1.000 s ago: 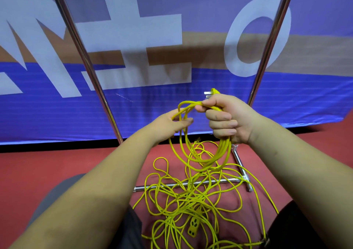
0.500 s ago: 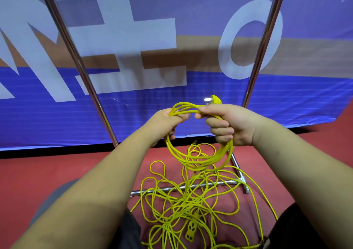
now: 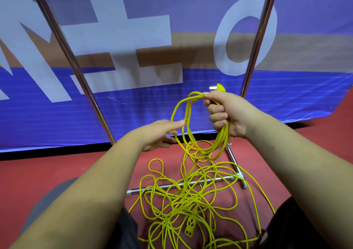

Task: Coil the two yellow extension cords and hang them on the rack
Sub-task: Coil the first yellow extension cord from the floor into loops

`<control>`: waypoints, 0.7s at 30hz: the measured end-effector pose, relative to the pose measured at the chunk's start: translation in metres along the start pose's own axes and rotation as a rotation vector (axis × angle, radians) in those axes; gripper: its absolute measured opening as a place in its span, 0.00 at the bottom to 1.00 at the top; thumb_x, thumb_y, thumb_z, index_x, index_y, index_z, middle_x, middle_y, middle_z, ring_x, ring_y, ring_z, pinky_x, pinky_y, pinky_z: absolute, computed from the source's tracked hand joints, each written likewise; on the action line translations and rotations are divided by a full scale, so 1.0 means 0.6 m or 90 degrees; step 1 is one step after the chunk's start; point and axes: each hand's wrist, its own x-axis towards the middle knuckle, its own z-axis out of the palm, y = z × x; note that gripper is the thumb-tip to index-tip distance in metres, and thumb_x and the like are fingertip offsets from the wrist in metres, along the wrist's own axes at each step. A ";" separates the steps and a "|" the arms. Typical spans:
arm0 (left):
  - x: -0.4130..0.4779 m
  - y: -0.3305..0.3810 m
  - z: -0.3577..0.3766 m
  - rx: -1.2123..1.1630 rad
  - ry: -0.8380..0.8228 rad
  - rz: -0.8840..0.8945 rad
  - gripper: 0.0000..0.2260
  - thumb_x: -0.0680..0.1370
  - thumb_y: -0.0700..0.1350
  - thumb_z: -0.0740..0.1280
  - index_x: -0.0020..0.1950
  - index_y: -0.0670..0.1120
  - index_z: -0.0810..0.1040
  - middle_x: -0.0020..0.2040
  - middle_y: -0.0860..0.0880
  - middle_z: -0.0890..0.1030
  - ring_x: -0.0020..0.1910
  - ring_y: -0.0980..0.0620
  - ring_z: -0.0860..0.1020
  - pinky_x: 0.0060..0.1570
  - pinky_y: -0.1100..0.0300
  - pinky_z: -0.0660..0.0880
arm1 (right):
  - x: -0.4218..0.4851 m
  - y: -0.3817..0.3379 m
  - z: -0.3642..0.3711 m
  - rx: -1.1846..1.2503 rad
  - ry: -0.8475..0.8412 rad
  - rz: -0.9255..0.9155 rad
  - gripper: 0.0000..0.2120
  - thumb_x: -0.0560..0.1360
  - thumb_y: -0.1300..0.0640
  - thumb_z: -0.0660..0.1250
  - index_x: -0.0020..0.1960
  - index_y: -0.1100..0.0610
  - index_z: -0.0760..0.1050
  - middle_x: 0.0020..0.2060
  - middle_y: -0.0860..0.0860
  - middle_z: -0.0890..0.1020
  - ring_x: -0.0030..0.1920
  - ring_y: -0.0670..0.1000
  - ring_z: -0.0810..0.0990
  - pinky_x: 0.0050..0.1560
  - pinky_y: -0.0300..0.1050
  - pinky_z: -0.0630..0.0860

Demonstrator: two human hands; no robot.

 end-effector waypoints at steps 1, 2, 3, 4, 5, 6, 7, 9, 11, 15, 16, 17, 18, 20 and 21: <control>0.007 -0.014 0.000 -0.002 -0.033 -0.025 0.27 0.70 0.61 0.73 0.63 0.49 0.77 0.61 0.53 0.83 0.59 0.51 0.83 0.61 0.51 0.73 | 0.002 -0.001 -0.003 0.025 0.015 -0.012 0.14 0.84 0.48 0.65 0.42 0.52 0.71 0.25 0.44 0.61 0.20 0.42 0.59 0.18 0.35 0.58; 0.015 -0.030 0.003 0.034 -0.056 -0.046 0.25 0.73 0.55 0.70 0.69 0.49 0.76 0.62 0.54 0.83 0.59 0.53 0.82 0.58 0.52 0.73 | 0.004 -0.001 -0.007 0.049 0.027 -0.021 0.14 0.84 0.48 0.65 0.42 0.52 0.71 0.25 0.44 0.61 0.20 0.42 0.59 0.18 0.35 0.58; 0.019 -0.047 0.009 0.111 -0.062 -0.067 0.25 0.75 0.49 0.68 0.73 0.51 0.73 0.64 0.55 0.83 0.59 0.55 0.82 0.56 0.53 0.73 | 0.006 -0.002 -0.011 0.073 0.035 -0.027 0.14 0.84 0.48 0.65 0.42 0.52 0.71 0.25 0.44 0.61 0.20 0.42 0.59 0.17 0.35 0.58; 0.022 -0.065 0.017 0.224 -0.067 -0.083 0.29 0.75 0.43 0.68 0.77 0.53 0.69 0.67 0.55 0.81 0.60 0.55 0.81 0.54 0.54 0.74 | 0.007 -0.002 -0.013 0.096 0.039 -0.032 0.14 0.84 0.48 0.65 0.41 0.52 0.71 0.24 0.44 0.61 0.20 0.42 0.59 0.17 0.35 0.57; 0.024 -0.084 0.027 0.357 -0.090 -0.097 0.34 0.76 0.40 0.68 0.81 0.54 0.65 0.71 0.54 0.78 0.63 0.53 0.80 0.56 0.53 0.75 | 0.008 -0.003 -0.015 0.120 0.040 -0.036 0.14 0.84 0.49 0.65 0.41 0.52 0.71 0.24 0.43 0.61 0.19 0.42 0.59 0.16 0.35 0.57; 0.028 -0.102 0.040 0.474 -0.136 -0.102 0.37 0.77 0.39 0.70 0.83 0.55 0.60 0.76 0.52 0.73 0.68 0.50 0.77 0.61 0.52 0.75 | 0.007 -0.005 -0.016 0.145 0.039 -0.040 0.14 0.84 0.49 0.64 0.41 0.52 0.70 0.24 0.43 0.61 0.19 0.41 0.60 0.16 0.35 0.57; 0.031 -0.119 0.056 0.561 -0.188 -0.104 0.38 0.78 0.41 0.71 0.84 0.55 0.57 0.79 0.52 0.69 0.73 0.49 0.73 0.68 0.54 0.72 | 0.007 -0.007 -0.017 0.171 0.037 -0.044 0.14 0.84 0.49 0.64 0.41 0.52 0.70 0.24 0.43 0.62 0.19 0.41 0.60 0.16 0.35 0.57; 0.035 -0.144 0.085 0.646 -0.243 -0.093 0.35 0.80 0.48 0.72 0.83 0.56 0.59 0.79 0.53 0.67 0.76 0.49 0.68 0.73 0.56 0.66 | 0.004 -0.011 -0.019 0.214 0.029 -0.050 0.15 0.85 0.50 0.64 0.41 0.53 0.70 0.23 0.43 0.62 0.19 0.42 0.60 0.15 0.35 0.57; 0.042 -0.164 0.102 0.647 -0.263 -0.081 0.28 0.81 0.48 0.70 0.80 0.57 0.67 0.75 0.52 0.73 0.71 0.49 0.73 0.68 0.56 0.69 | 0.000 -0.015 -0.020 0.240 0.016 -0.051 0.15 0.85 0.49 0.64 0.41 0.53 0.70 0.23 0.43 0.62 0.18 0.42 0.60 0.15 0.35 0.57; 0.050 -0.194 0.107 0.688 -0.324 -0.137 0.16 0.83 0.42 0.65 0.71 0.49 0.79 0.54 0.50 0.80 0.52 0.51 0.75 0.52 0.58 0.71 | -0.010 -0.026 -0.028 0.279 -0.004 -0.054 0.15 0.85 0.49 0.63 0.41 0.53 0.71 0.22 0.42 0.63 0.18 0.42 0.61 0.15 0.34 0.56; 0.049 -0.197 0.104 0.707 -0.319 -0.147 0.15 0.84 0.40 0.64 0.69 0.48 0.80 0.53 0.51 0.79 0.51 0.52 0.74 0.51 0.60 0.70 | -0.013 -0.028 -0.031 0.284 -0.006 -0.054 0.15 0.85 0.49 0.63 0.41 0.53 0.71 0.22 0.42 0.63 0.18 0.42 0.61 0.15 0.34 0.55; 0.048 -0.202 0.102 0.718 -0.307 -0.156 0.15 0.84 0.37 0.63 0.68 0.47 0.81 0.53 0.51 0.79 0.51 0.52 0.74 0.50 0.60 0.69 | -0.015 -0.029 -0.034 0.290 -0.009 -0.054 0.15 0.85 0.49 0.63 0.41 0.54 0.71 0.22 0.42 0.63 0.18 0.42 0.61 0.15 0.34 0.55; 0.045 -0.204 0.100 0.726 -0.293 -0.167 0.17 0.83 0.34 0.62 0.68 0.46 0.81 0.53 0.51 0.78 0.51 0.51 0.75 0.50 0.60 0.70 | -0.018 -0.031 -0.038 0.297 -0.012 -0.053 0.15 0.85 0.49 0.63 0.41 0.54 0.71 0.22 0.42 0.63 0.17 0.42 0.61 0.15 0.34 0.55; 0.040 -0.199 0.090 0.740 -0.256 -0.179 0.19 0.81 0.32 0.60 0.66 0.46 0.82 0.52 0.51 0.79 0.50 0.51 0.75 0.49 0.60 0.70 | -0.022 -0.034 -0.045 0.304 -0.013 -0.055 0.15 0.85 0.50 0.63 0.41 0.54 0.72 0.22 0.42 0.63 0.17 0.42 0.61 0.15 0.34 0.55; 0.039 -0.195 0.083 0.735 -0.238 -0.181 0.16 0.82 0.34 0.61 0.65 0.45 0.82 0.52 0.51 0.80 0.50 0.51 0.76 0.49 0.60 0.71 | -0.024 -0.035 -0.049 0.303 -0.011 -0.056 0.15 0.85 0.50 0.63 0.41 0.54 0.72 0.22 0.42 0.63 0.17 0.42 0.61 0.15 0.34 0.55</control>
